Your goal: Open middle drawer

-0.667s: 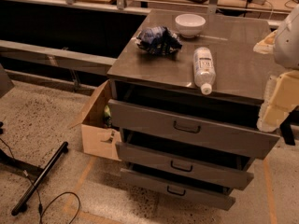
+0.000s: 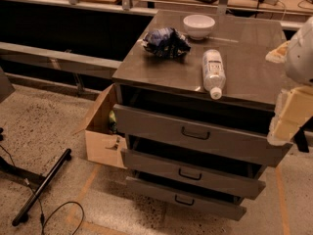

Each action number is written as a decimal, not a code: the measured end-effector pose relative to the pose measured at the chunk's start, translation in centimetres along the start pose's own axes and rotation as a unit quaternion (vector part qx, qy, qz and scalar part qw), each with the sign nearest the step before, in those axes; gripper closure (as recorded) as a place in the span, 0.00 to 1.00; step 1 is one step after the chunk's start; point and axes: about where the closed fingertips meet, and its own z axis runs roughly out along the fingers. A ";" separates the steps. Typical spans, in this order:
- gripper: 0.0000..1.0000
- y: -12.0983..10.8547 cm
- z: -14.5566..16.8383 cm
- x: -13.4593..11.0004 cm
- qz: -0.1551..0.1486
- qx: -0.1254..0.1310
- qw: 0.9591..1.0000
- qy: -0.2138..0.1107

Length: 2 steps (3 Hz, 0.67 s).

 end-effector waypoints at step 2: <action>0.00 3.4 7.9 3.9 -0.029 0.024 0.998 -0.043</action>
Offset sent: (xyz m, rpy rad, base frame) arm -0.0201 -0.0298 -0.1549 0.0860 -0.1330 0.1181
